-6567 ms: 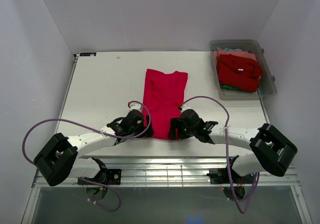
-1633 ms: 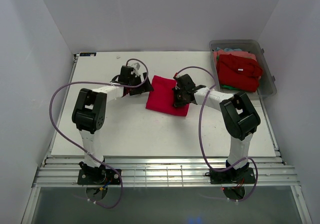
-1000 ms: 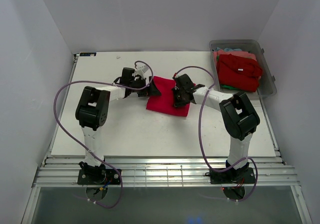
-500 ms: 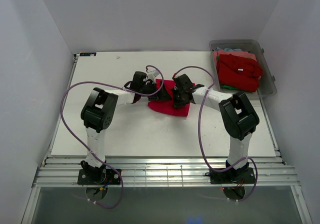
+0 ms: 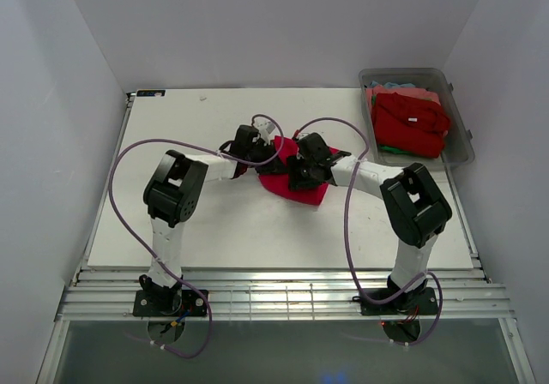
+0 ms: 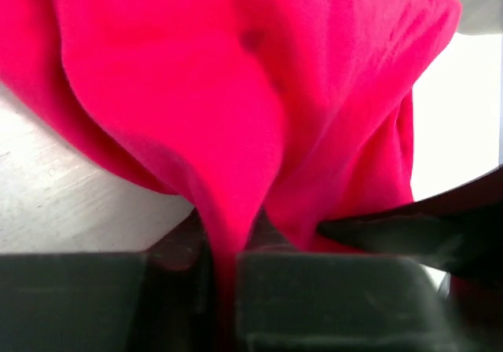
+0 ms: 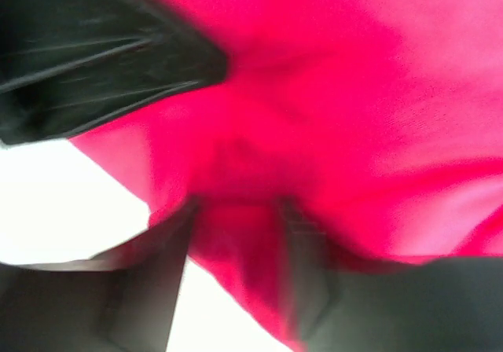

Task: Fold and stack the t-shirts
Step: Put the neatly folded tshirt into the corner of the board with the left arm

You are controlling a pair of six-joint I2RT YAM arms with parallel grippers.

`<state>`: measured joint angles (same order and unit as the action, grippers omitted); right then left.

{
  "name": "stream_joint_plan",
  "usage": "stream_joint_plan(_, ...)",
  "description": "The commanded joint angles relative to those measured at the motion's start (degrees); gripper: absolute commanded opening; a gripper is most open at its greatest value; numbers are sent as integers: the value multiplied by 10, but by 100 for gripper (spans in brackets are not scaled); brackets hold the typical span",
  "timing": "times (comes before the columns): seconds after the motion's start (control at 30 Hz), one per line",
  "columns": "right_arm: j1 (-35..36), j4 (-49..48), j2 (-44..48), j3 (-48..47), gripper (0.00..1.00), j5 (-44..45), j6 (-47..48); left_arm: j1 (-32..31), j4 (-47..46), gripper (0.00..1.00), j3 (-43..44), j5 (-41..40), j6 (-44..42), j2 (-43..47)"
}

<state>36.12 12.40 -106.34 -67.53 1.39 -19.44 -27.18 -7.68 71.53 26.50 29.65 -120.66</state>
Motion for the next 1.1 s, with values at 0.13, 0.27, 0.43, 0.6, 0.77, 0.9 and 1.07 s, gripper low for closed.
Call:
stream_joint_plan(0.13,23,25,70,37,79,-1,4,-7,140,0,29,-131,-43,8)
stream_joint_plan(0.27,26,51,127,34,96,15,4,5,197,0,45,-192,-76,56)
stream_joint_plan(0.43,26,82,197,30,90,34,2,42,271,0,57,-226,-101,134)
stream_joint_plan(0.6,26,111,231,32,90,56,14,78,342,0,103,-256,-139,175)
stream_joint_plan(0.77,26,118,258,44,90,57,26,111,396,0,135,-321,-174,196)
stream_joint_plan(0.9,26,109,273,56,90,47,27,157,422,0,156,-331,-199,190)
stream_joint_plan(1.07,26,99,276,63,90,29,34,219,444,0,172,-335,-233,165)
